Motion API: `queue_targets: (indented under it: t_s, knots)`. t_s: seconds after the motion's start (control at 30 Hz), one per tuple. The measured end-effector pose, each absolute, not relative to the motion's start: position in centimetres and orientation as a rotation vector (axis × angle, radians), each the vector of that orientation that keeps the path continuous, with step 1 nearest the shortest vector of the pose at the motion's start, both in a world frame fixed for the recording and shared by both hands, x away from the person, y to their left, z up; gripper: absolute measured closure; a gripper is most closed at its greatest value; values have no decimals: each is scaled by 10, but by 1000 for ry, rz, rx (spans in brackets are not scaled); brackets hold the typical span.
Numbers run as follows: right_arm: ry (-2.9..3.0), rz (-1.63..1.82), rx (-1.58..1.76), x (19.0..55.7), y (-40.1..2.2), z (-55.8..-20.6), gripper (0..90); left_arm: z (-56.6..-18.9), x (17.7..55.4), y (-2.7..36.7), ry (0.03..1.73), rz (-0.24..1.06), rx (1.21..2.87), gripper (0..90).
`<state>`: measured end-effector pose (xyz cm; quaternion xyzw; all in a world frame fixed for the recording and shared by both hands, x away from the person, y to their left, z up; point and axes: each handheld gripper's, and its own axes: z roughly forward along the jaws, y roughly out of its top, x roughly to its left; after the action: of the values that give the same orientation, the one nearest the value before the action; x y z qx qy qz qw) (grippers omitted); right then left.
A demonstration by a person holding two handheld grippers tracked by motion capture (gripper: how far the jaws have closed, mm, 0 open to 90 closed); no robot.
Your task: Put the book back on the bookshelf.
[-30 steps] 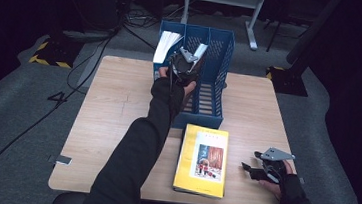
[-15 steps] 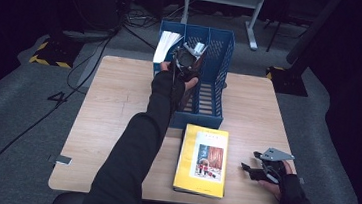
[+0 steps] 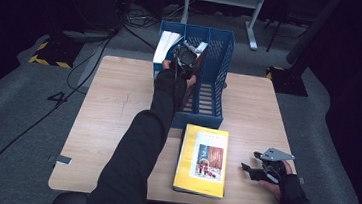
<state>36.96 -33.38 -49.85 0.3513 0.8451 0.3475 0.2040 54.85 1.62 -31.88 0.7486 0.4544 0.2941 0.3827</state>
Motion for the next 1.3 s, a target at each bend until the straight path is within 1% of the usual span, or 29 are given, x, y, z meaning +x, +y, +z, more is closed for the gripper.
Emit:
queue_targets:
  t_s: [0.13, 0.4, 0.53, 0.8, 1.0, 1.1, 1.13, 1.3]
  knots:
    - [2358, 976, 982, 370, -335, -499, 294, -319, 557, 14, 1179, 778, 1891, 731]
    - [2358, 978, 984, 370, -336, -499, 294, -317, 570, 14, 1291, 840, 1807, 731]
    - [2357, 980, 983, 369, -336, -499, 294, -320, 569, 21, 1353, 824, 1765, 730]
    - [2359, 972, 984, 370, -336, -499, 292, -321, 566, 25, 1345, 832, 1778, 715]
    - [2361, 975, 986, 370, -336, -499, 290, -316, 559, 22, 1295, 887, 1809, 645]
    - [2362, 971, 987, 370, -336, -498, 290, -314, 554, 25, 1274, 874, 1822, 630]
    - [2363, 966, 985, 369, -336, -498, 290, -314, 552, 26, 1268, 868, 1821, 608]
    - [2365, 960, 983, 370, -336, -498, 290, -309, 541, 30, 1209, 853, 1845, 589]
